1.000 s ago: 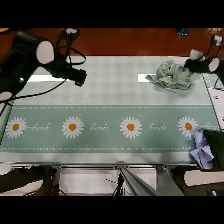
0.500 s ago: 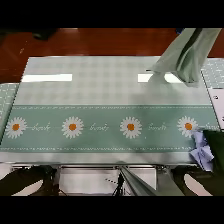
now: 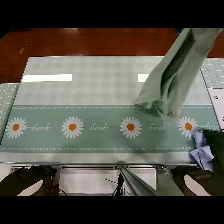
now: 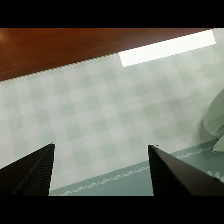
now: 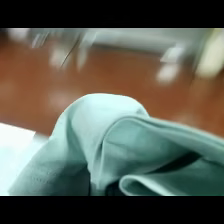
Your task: Fold the shirts.
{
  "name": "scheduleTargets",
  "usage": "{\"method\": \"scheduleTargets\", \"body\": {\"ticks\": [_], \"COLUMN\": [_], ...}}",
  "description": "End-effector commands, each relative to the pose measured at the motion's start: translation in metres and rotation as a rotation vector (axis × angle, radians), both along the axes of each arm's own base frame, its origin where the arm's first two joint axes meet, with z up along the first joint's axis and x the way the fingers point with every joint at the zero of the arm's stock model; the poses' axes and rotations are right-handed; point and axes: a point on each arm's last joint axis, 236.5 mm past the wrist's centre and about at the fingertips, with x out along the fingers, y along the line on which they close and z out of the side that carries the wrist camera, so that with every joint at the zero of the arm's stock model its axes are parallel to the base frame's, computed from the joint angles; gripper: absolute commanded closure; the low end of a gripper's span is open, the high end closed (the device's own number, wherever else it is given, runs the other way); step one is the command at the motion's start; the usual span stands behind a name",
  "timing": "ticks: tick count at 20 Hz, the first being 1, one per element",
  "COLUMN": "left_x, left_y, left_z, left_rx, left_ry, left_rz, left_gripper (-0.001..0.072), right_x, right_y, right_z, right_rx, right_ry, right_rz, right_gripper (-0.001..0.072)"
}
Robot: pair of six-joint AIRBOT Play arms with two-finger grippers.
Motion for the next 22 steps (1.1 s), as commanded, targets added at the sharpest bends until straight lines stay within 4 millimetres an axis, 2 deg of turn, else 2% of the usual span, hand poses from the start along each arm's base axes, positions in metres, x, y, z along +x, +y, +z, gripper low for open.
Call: {"method": "scheduleTargets", "body": {"ticks": [1, 3, 6, 7, 8, 9, 10, 11, 12, 14, 16, 18, 19, 20, 22], "left_x": [0.001, 0.006, 0.013, 0.016, 0.018, 0.021, 0.023, 0.024, 0.026, 0.027, 0.023, 0.013, 0.007, 0.002, -0.011], "left_y": [0.000, -0.002, -0.006, -0.005, -0.005, -0.004, -0.004, -0.004, -0.003, -0.004, -0.005, -0.007, -0.009, -0.014, -0.018], "left_z": [-0.016, -0.023, -0.031, -0.034, -0.036, -0.038, -0.041, -0.046, -0.053, -0.080, -0.126, -0.181, -0.210, -0.234, -0.282], "left_rx": [0.023, 0.031, 0.058, 0.074, 0.079, 0.083, 0.086, 0.094, 0.102, 0.130, 0.178, 0.227, 0.235, 0.211, 0.111], "left_ry": [0.050, 0.067, 0.083, 0.086, 0.091, 0.096, 0.104, 0.123, 0.144, 0.215, 0.339, 0.480, 0.548, 0.598, 0.698], "left_rz": [0.002, 0.003, -0.008, -0.010, -0.006, -0.001, 0.004, 0.006, 0.011, 0.010, 0.001, -0.017, -0.030, -0.047, -0.047], "left_gripper": [0.0000, 0.0000, 0.0000, 0.0000, 0.0000, 0.0000, 0.0000, 0.0000, 0.0000, 0.0000, 0.0000, 0.0000, 0.0000, 0.0000, 0.0001], "right_x": [-0.008, -0.016, -0.051, -0.065, -0.075, -0.079, -0.075, -0.068, -0.055, -0.028, -0.004, 0.014, 0.017, 0.017, 0.009], "right_y": [0.078, 0.144, 0.248, 0.276, 0.294, 0.301, 0.297, 0.285, 0.263, 0.201, 0.129, 0.046, 0.005, -0.028, -0.086], "right_z": [-0.076, -0.120, -0.191, -0.213, -0.233, -0.246, -0.255, -0.258, -0.257, -0.244, -0.227, -0.217, -0.218, -0.221, -0.234], "right_rx": [0.002, -0.078, -0.164, -0.192, -0.222, -0.262, -0.306, -0.348, -0.400, -0.493, -0.511, -0.461, -0.417, -0.354, -0.200], "right_ry": [0.267, 0.349, 0.461, 0.492, 0.512, 0.519, 0.519, 0.517, 0.512, 0.515, 0.540, 0.604, 0.647, 0.683, 0.760], "right_rz": [0.254, 0.397, 0.612, 0.669, 0.705, 0.717, 0.703, 0.667, 0.606, 0.465, 0.298, 0.115, 0.028, -0.041, -0.156], "right_gripper": [0.0682, 0.0682, 0.0680, 0.0631, 0.0409, 0.0276, 0.0219, 0.0215, 0.0215, 0.0215, 0.0217, 0.0217, 0.0217, 0.0218, 0.0217]}}
